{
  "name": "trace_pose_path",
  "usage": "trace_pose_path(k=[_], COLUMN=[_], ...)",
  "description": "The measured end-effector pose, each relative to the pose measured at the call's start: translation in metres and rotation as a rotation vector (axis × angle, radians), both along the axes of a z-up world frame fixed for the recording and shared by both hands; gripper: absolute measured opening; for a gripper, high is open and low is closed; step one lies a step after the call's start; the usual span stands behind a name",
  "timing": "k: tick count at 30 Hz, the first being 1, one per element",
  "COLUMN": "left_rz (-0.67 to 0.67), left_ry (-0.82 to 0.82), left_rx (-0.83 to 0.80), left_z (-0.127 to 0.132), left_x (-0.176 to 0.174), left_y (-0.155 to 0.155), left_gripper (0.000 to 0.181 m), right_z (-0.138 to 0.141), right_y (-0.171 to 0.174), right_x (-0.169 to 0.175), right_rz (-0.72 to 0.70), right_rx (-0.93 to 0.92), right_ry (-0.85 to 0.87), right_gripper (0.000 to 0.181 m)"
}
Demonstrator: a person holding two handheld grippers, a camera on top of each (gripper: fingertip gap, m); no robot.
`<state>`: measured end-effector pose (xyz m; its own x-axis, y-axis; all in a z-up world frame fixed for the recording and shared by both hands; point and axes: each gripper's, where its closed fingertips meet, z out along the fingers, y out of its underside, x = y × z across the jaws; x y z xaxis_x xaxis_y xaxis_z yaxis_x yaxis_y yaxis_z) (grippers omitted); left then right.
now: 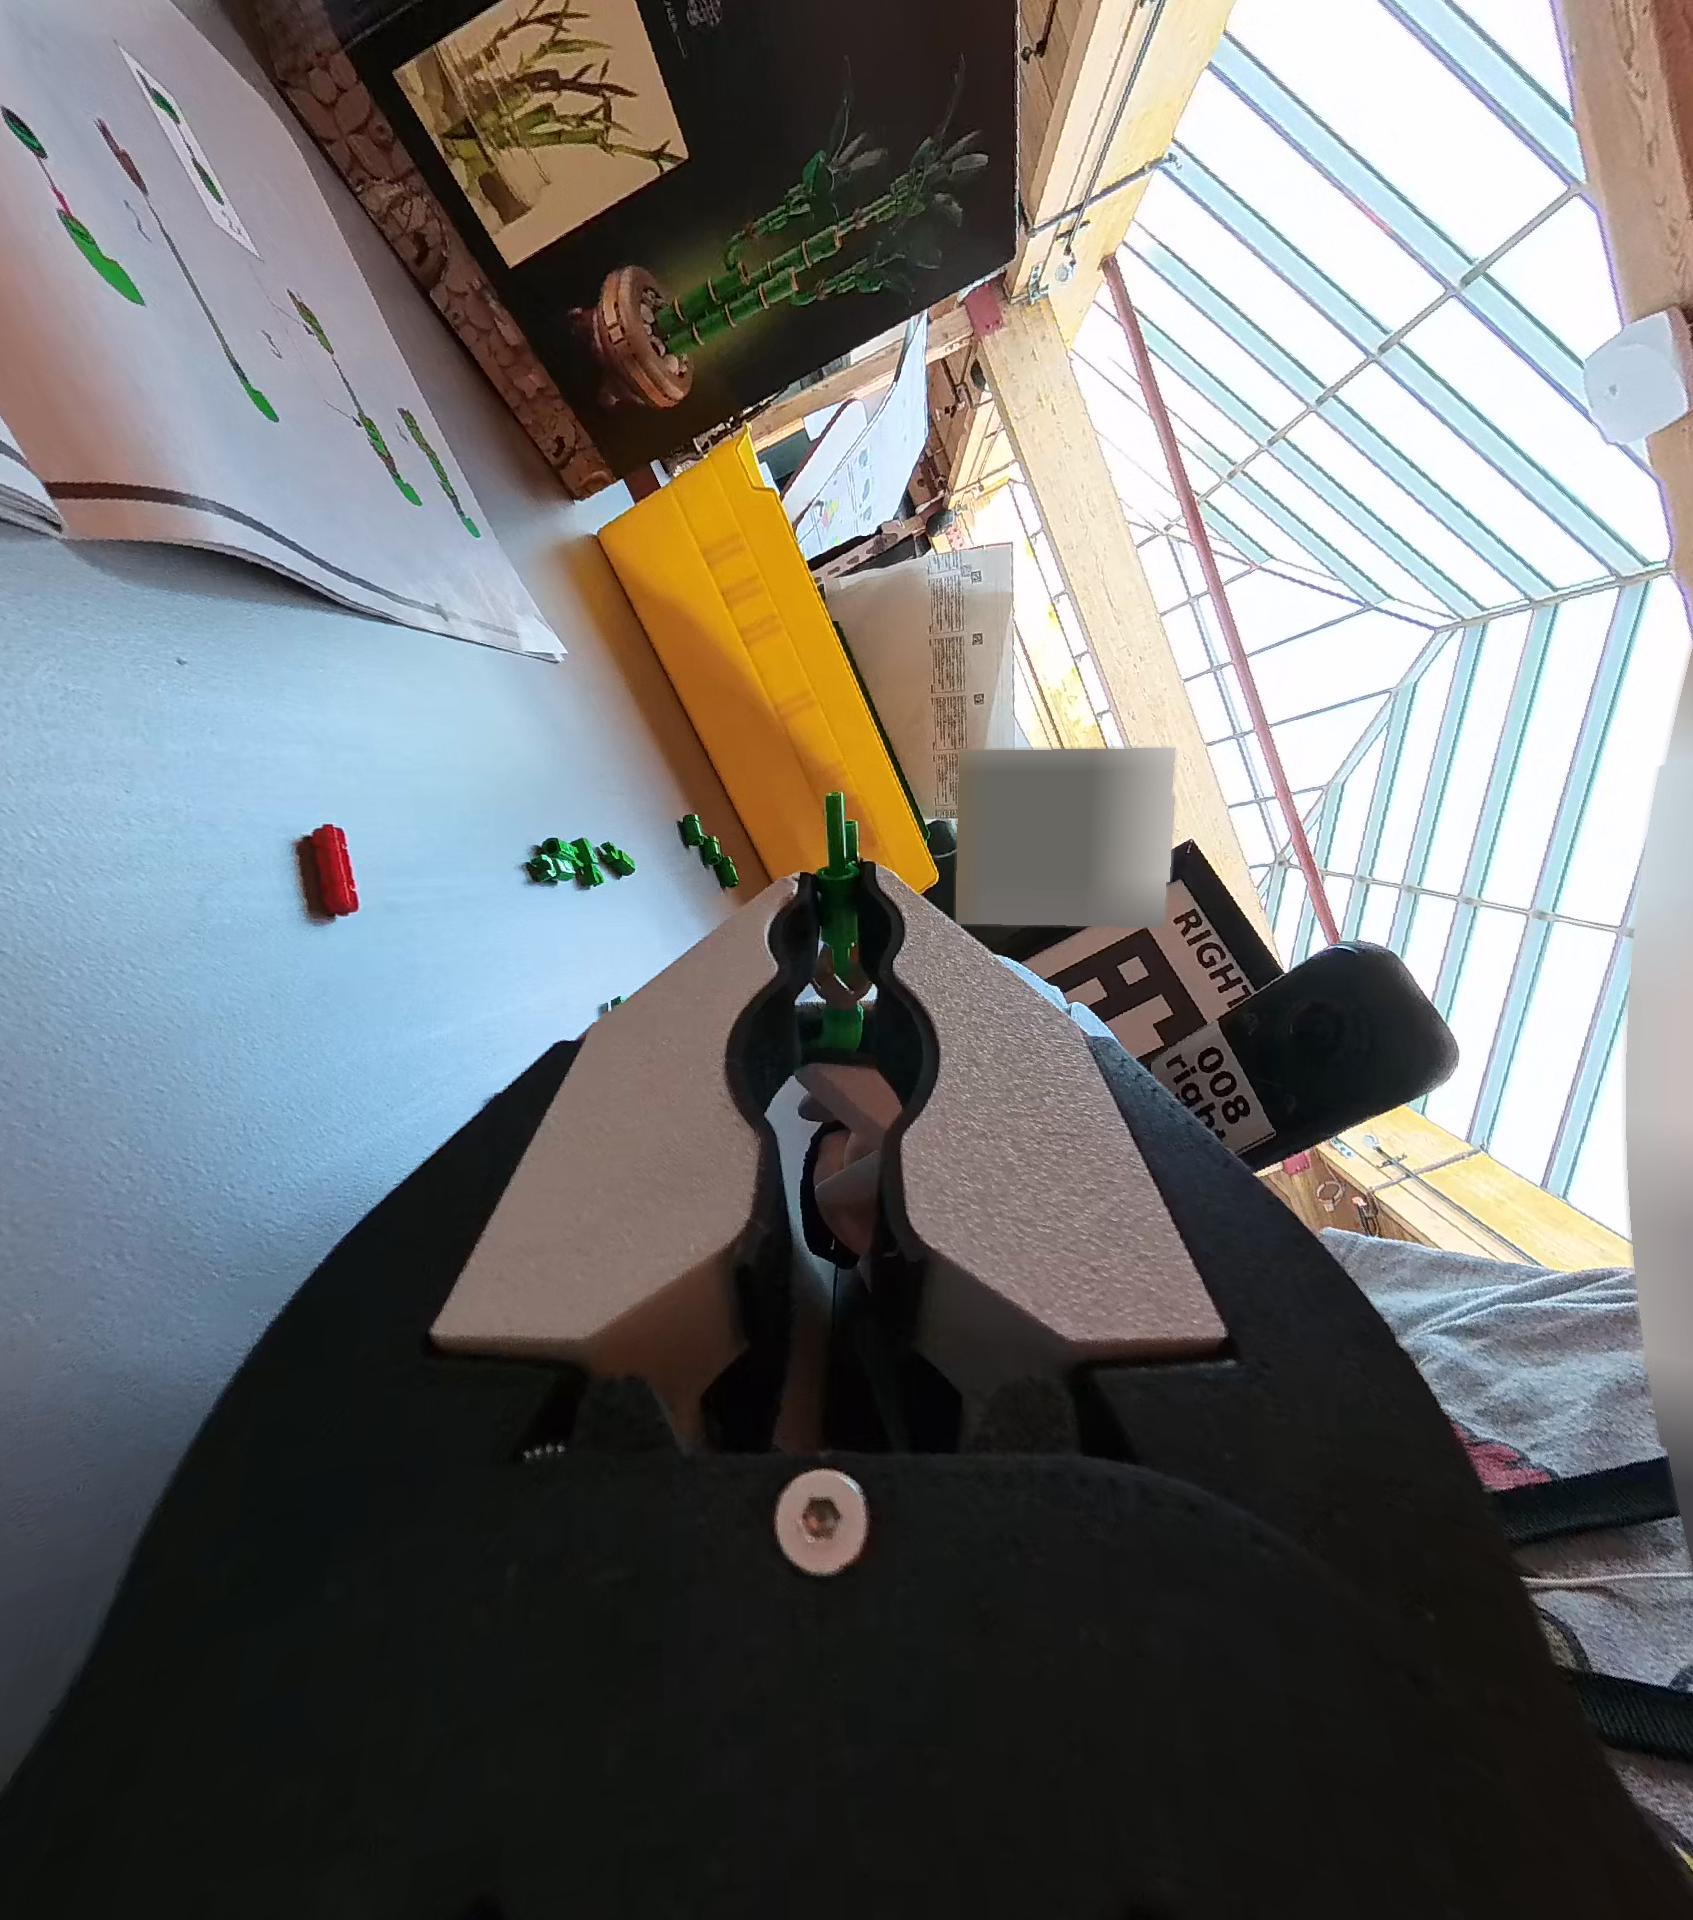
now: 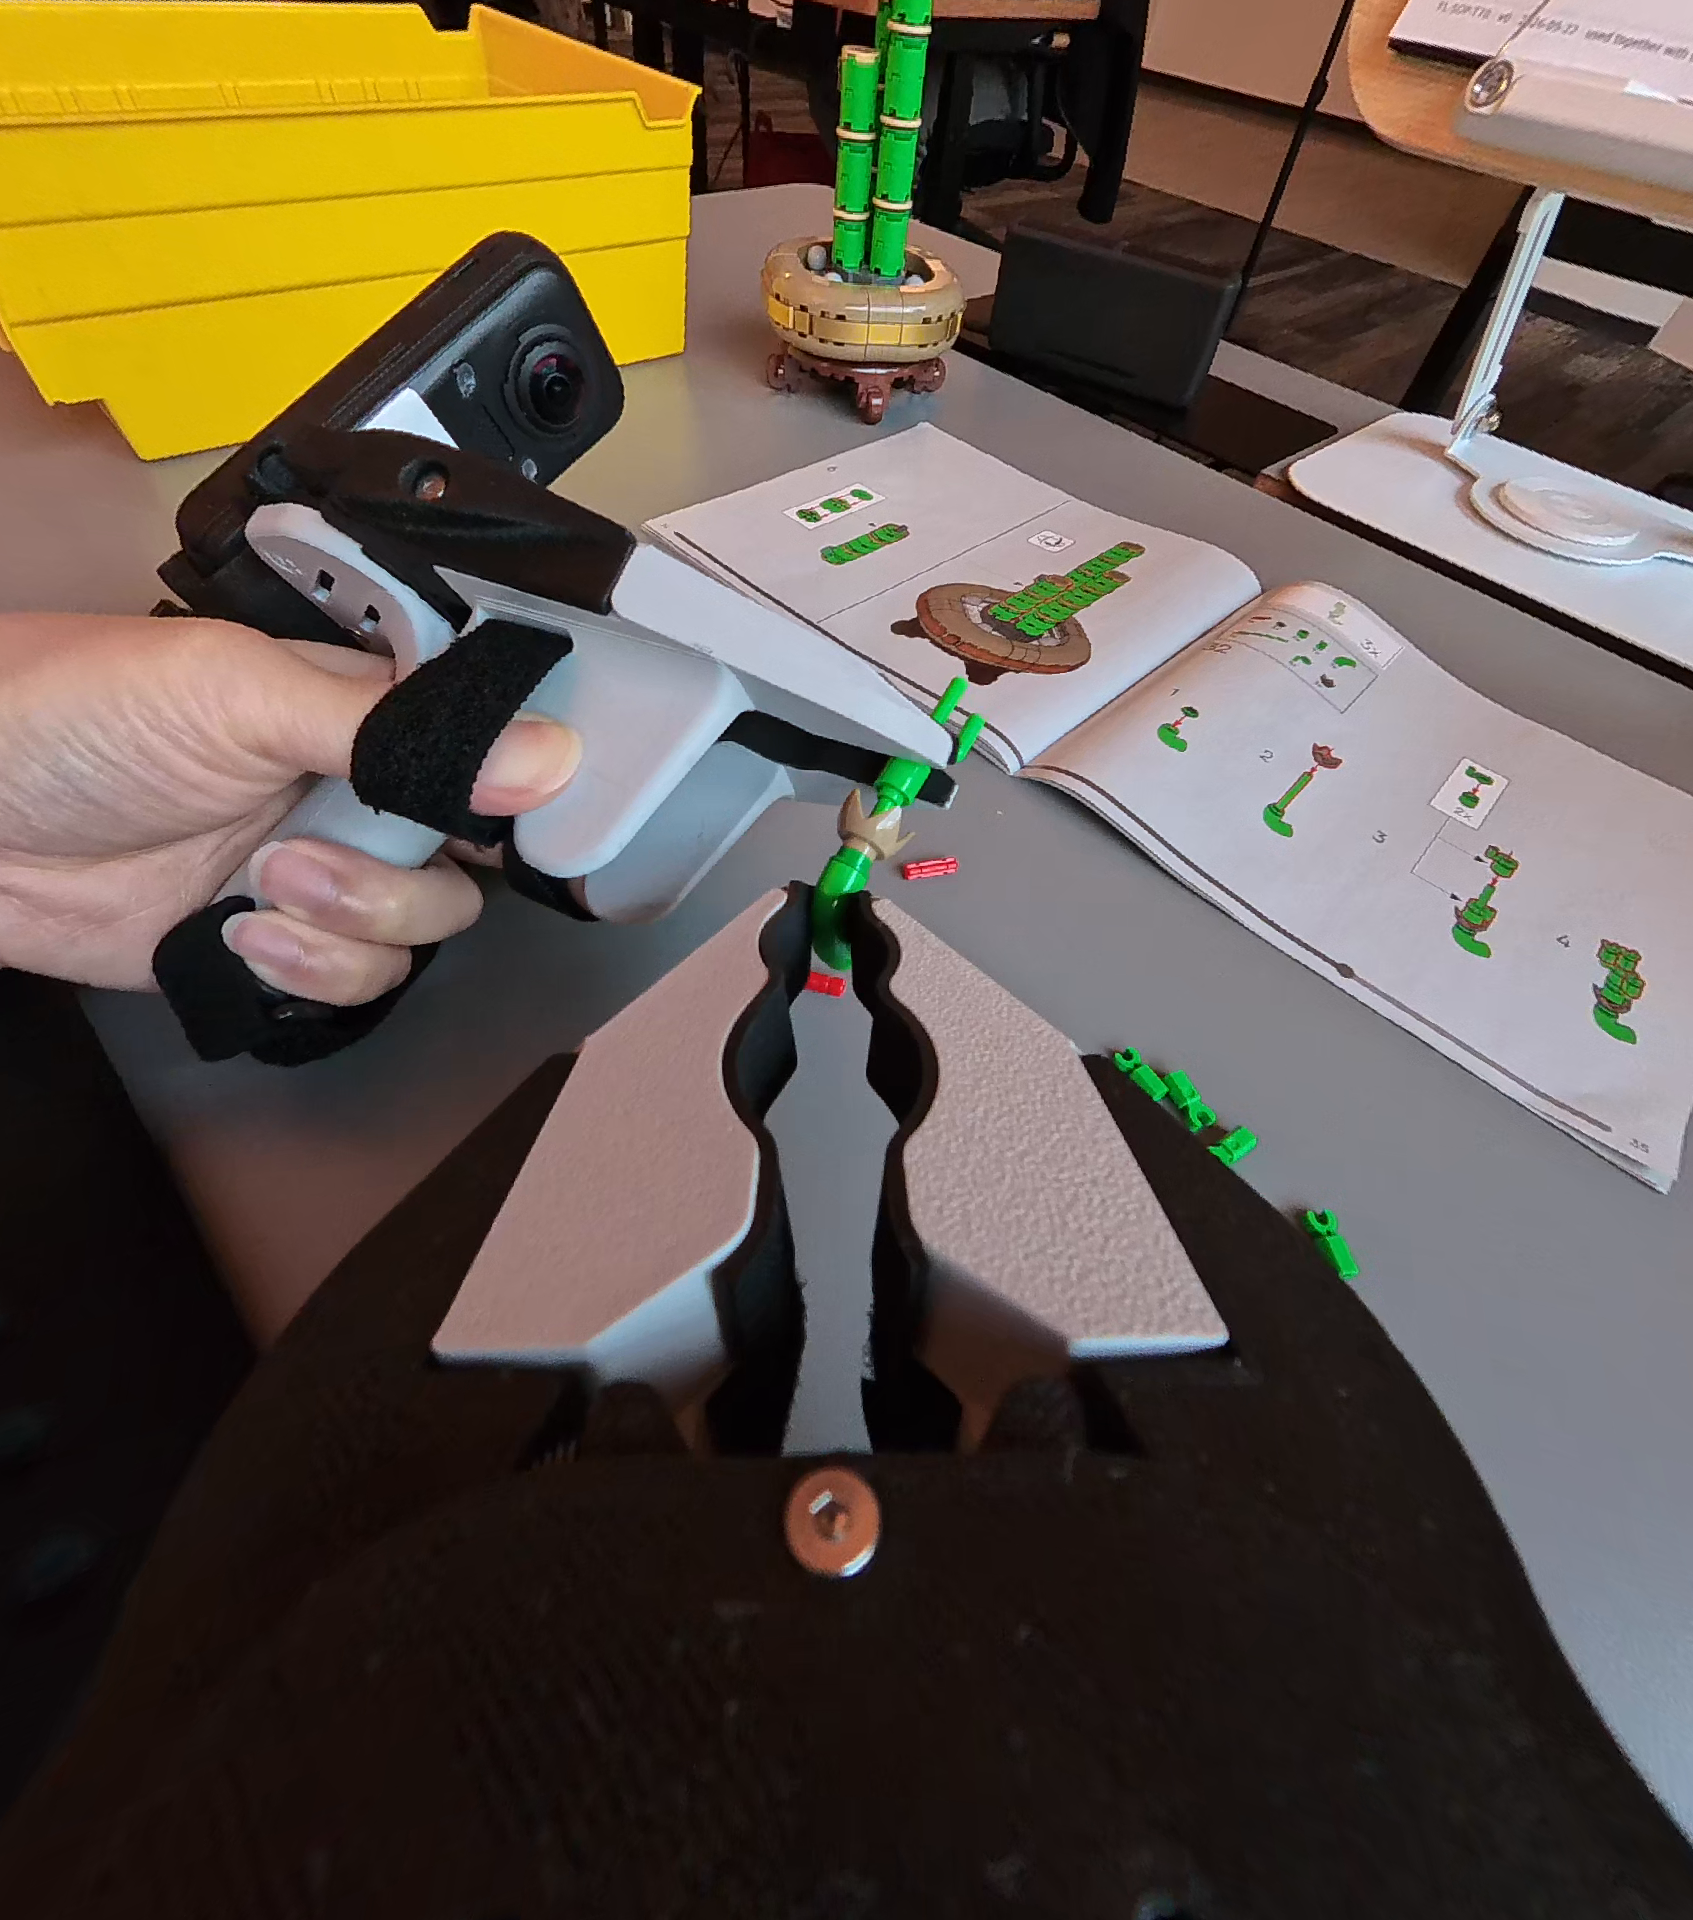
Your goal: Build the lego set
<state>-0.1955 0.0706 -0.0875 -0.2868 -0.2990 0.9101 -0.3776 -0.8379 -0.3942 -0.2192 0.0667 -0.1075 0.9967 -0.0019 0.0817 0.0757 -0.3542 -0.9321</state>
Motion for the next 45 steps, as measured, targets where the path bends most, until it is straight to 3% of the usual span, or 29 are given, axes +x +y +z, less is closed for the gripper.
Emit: trace_pose_path(k=[29, 35, 39, 45], left_rz=[-0.027, -0.063, -0.064, -0.038], left_ry=[-0.009, -0.101, -0.130, -0.152], left_rx=[-0.020, -0.192, -0.146, -0.120], left_z=[0.001, 0.020, 0.026, 0.029], left_x=[-0.001, -0.002, -0.004, -0.005], left_y=[-0.005, 0.000, -0.001, 0.003], left_gripper=[0.006, 0.011, 0.016, 0.006], right_z=[0.004, 0.017, 0.020, 0.026], right_y=[0.001, 0.004, 0.003, 0.003], right_x=[0.004, 0.003, 0.004, 0.003], right_rz=[-0.014, 0.011, 0.015, 0.017], right_rx=[0.022, 0.098, 0.117, 0.149], right_ry=[0.013, 0.016, -0.010, -0.106], right_gripper=[0.006, 0.006, 0.006, 0.006])
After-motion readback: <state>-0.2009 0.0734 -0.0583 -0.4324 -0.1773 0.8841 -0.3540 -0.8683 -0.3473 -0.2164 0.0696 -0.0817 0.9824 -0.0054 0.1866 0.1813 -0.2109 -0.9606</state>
